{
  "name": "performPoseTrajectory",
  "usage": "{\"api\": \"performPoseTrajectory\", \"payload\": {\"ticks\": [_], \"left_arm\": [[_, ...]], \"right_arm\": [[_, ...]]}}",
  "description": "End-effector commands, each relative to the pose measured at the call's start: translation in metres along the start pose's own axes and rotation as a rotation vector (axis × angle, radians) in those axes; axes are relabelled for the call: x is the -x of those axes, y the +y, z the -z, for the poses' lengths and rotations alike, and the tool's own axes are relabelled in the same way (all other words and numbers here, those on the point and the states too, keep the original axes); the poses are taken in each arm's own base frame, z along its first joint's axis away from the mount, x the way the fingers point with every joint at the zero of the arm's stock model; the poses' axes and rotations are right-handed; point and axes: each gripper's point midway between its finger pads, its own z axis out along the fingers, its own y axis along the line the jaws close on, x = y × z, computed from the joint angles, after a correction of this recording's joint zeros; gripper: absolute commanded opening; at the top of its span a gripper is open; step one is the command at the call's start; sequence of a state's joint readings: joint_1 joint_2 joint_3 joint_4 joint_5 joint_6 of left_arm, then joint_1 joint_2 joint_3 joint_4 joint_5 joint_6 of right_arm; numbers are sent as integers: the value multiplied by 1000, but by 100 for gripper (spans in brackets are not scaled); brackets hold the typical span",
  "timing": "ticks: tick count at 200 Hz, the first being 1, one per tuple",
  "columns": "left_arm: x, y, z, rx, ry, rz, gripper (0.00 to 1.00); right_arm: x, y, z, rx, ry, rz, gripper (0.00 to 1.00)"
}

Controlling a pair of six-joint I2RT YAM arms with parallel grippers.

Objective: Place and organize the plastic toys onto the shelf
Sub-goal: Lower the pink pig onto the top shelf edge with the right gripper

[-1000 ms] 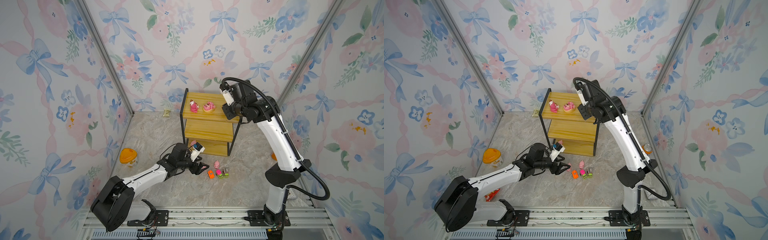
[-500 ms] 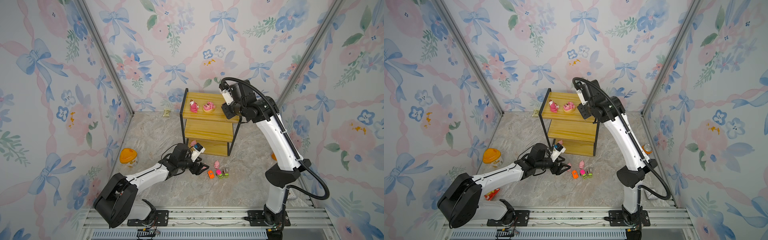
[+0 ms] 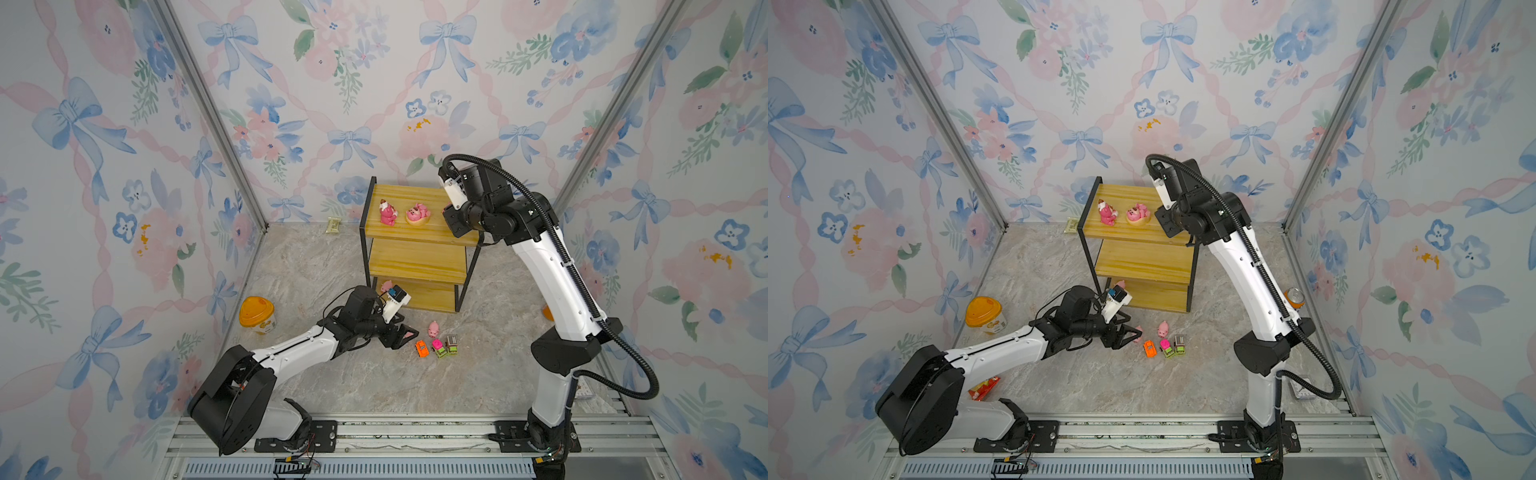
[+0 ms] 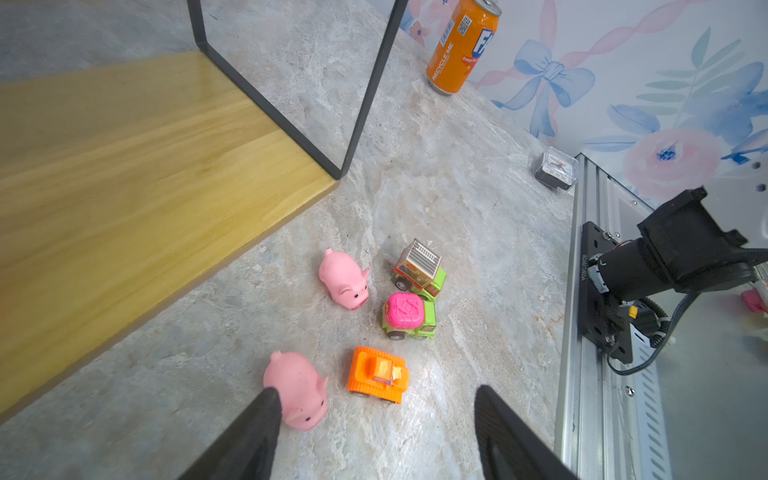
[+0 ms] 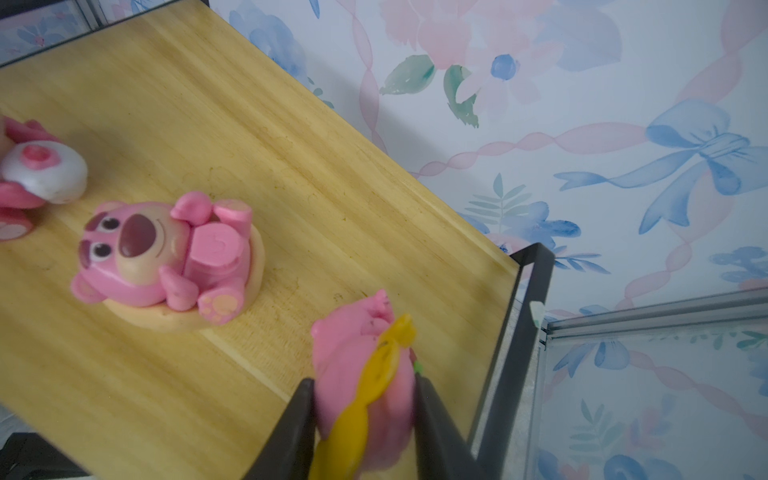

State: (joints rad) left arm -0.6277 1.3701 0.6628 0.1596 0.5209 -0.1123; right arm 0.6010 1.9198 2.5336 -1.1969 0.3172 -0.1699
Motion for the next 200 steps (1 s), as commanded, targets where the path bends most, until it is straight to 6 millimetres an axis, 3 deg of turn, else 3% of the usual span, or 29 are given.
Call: {"api": "performPoseTrajectory", "payload": {"ticks": [1,42,119,152,200], "left_arm": [[11,2,0,-2,-23,-14,74],[13,1,0,-3,-31,-11,74],[16,1,-1,-8,-31,-11,74],[16,1,-3,-11,-28,-10,74],[16,1,-4,-14,-26,-10,74]], "right_arm": [[-11,-9,15,22,33,9,12],[-12,-16,24,38,31,-11,9],[-23,-9,29,100,61,1,9],[-27,-8,26,102,78,10,13],[-26,-8,22,95,77,17,25]]}}
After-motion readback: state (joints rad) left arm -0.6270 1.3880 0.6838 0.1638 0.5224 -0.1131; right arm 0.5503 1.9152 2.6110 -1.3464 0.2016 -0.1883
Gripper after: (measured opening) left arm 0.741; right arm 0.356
